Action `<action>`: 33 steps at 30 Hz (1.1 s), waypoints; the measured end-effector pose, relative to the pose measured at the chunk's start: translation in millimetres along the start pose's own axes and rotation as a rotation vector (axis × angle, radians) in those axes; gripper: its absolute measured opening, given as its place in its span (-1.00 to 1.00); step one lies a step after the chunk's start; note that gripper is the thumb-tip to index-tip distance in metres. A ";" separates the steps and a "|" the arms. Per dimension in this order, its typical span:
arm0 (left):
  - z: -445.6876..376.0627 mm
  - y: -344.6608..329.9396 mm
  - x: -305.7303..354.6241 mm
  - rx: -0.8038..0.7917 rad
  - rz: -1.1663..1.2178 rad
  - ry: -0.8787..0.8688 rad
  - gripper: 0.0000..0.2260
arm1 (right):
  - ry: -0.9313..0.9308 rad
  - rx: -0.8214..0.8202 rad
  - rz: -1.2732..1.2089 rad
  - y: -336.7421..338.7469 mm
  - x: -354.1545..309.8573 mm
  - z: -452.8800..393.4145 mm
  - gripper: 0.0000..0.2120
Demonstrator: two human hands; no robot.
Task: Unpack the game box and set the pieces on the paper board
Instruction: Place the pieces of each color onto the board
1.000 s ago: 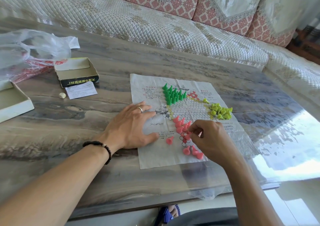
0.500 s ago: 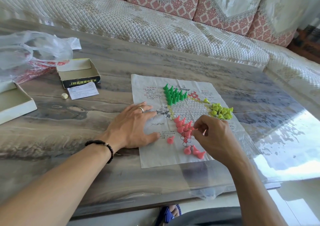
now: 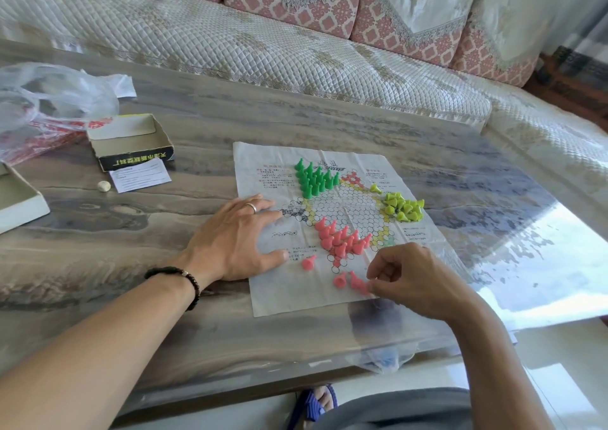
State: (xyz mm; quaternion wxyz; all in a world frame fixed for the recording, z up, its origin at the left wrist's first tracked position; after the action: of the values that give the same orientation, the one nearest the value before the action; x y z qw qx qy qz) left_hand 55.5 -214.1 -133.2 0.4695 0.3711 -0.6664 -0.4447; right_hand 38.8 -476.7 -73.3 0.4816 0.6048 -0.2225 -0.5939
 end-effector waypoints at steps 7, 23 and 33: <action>0.0 -0.1 0.3 0.001 0.006 0.002 -0.13 | 0.012 0.204 0.002 4.0 3.0 -6.9 -0.84; -0.6 -0.9 -0.5 -0.013 -0.006 -0.002 -0.12 | 0.062 0.322 0.114 -11.8 -12.1 -23.7 -0.95; -0.8 -1.4 -0.9 -0.023 -0.020 0.001 -0.12 | 0.072 0.320 0.085 -12.5 -12.6 -24.0 -0.94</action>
State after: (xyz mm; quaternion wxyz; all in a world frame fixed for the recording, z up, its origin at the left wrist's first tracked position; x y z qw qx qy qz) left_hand 56.7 -213.9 -134.6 0.4697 0.3724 -0.6573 -0.4568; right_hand 54.9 -453.0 -81.6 0.4116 0.6848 -0.3222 -0.5078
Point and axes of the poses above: each hand's wrist, its own z-axis away from the middle knuckle, its own y-axis out of the back of the hand, x = y × z, the point moved 3 cm from there along -z, towards the middle knuckle, and after that the axes turned 4 degrees about -z, right-handed, at the moved point
